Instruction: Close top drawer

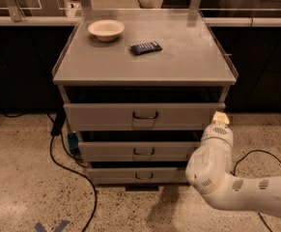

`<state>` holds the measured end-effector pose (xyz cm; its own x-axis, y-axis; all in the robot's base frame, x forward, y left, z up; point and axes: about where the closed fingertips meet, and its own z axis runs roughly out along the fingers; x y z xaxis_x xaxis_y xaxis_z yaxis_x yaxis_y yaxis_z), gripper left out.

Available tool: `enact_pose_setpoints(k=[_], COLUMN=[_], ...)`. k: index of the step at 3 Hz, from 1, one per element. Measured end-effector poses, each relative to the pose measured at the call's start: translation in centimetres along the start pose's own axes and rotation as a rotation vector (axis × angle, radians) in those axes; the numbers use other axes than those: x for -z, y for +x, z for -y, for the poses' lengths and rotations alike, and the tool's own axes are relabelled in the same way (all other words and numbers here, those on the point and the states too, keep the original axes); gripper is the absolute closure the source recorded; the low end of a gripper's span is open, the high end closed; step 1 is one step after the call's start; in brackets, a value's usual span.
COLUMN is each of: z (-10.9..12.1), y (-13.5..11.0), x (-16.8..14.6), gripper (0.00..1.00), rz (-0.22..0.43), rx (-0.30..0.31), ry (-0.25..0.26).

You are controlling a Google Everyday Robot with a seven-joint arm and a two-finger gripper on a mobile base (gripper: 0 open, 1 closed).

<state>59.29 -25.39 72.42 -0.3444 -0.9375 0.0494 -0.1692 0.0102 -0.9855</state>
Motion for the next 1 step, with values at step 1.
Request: enact_pose_setpoints(k=[1], z=[2.20], y=[0.99], x=[1.29], gripper=[0.85], rz=[-0.026], rx=[-0.029], ry=[0.020])
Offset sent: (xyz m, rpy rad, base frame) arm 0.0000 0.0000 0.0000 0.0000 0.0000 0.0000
